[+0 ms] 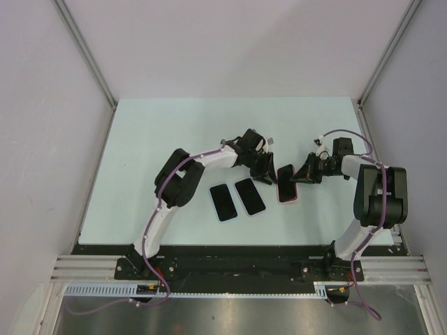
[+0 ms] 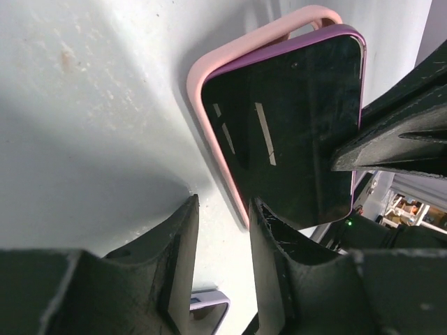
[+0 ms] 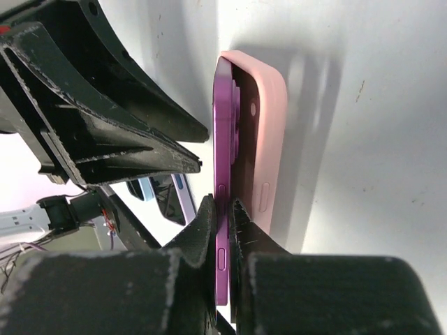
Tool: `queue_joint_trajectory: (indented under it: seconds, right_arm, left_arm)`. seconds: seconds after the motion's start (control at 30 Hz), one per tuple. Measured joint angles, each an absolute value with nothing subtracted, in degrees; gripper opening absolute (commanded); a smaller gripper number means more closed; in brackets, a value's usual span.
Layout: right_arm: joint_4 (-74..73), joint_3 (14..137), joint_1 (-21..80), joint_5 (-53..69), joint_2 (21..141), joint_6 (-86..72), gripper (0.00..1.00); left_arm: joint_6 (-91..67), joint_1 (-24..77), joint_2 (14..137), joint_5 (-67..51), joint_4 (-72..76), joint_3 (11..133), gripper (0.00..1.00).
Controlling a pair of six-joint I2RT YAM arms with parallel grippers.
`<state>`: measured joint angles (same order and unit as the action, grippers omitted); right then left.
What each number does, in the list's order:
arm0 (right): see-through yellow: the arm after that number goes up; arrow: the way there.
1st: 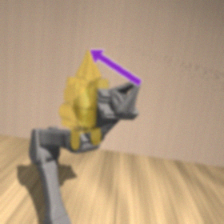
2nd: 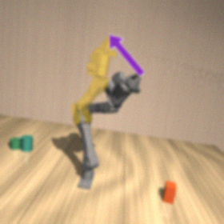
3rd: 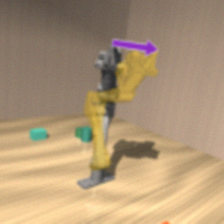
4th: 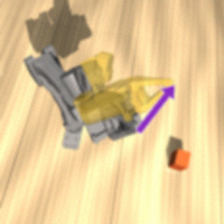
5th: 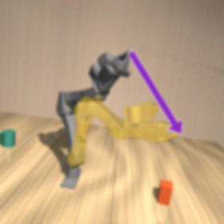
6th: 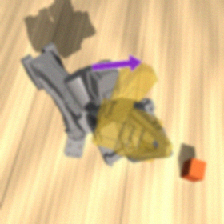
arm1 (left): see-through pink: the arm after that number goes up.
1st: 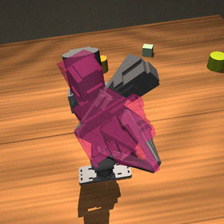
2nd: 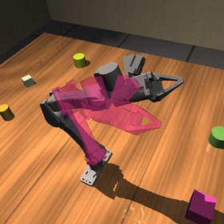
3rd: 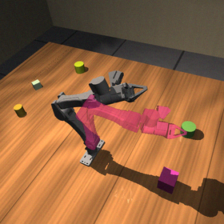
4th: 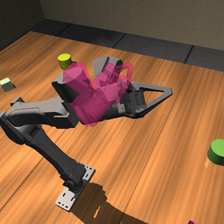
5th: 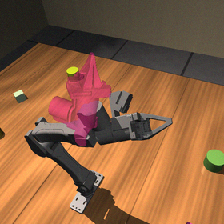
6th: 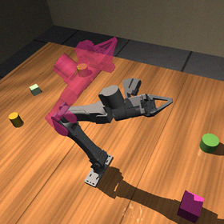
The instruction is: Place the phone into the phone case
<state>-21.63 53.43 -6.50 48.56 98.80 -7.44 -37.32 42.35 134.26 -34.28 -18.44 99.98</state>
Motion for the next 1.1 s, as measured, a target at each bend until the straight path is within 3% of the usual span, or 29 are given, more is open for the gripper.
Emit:
queue_joint_trajectory:
  seconds: [0.4,0.73,0.87,1.1]
  right_arm:
    - [-13.91,49.63,-6.83,50.92,100.05,-13.23,0.08]
    - [-13.15,48.23,-6.59,46.94,99.88,-16.62,0.54]
    - [-13.67,48.21,-5.98,45.21,97.36,-17.69,0.6]
    - [-16.43,48.12,-6.81,40.1,92.23,-18.5,0.62]
  left_arm:
    - [-37.63,43.72,134.41,-36.03,-16.64,98.56,0.36]
    - [-38.52,43.64,134.39,-36.73,-14.5,97.14,0.32]
    - [-38.61,43.68,134.39,-36.67,-14.46,97.08,0.32]
    - [-38.61,43.72,134.39,-36.62,-14.48,97.06,0.31]
